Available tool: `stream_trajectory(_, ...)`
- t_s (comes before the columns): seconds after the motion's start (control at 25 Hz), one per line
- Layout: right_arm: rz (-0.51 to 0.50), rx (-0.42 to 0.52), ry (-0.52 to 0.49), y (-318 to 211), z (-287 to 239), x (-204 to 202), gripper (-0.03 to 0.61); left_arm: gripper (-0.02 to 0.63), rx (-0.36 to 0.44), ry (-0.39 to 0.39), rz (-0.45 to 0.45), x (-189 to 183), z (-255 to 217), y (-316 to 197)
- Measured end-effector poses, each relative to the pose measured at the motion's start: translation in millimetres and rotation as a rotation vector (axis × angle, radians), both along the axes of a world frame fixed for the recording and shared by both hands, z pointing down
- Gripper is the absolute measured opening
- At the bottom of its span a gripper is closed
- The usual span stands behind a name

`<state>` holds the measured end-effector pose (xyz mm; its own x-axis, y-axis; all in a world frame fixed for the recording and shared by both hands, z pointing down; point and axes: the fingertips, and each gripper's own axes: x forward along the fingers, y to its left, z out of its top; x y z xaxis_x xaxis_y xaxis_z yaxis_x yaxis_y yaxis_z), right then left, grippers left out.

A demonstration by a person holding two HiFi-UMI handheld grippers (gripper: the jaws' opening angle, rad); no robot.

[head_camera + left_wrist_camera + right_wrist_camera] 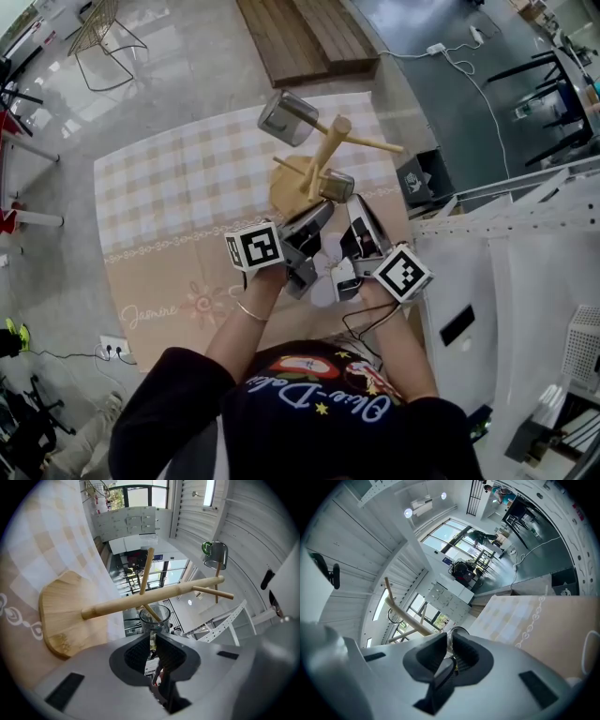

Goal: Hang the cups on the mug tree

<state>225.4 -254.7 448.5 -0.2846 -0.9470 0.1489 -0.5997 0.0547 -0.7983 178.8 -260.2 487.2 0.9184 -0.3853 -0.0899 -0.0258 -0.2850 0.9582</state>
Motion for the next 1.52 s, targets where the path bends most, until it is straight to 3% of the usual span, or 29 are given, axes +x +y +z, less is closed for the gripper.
stream_trajectory(0.56, 0.0, -0.003, -0.007, 1, -1, -2, 0.04, 0.046, -0.033, 0.045, 0.015, 4, 6, 0)
stream_trajectory(1.52, 0.036, 0.012, -0.009, 11, -7, 2, 0.037, 0.055, -0.052, 0.027, 0.039, 12, 19, -3)
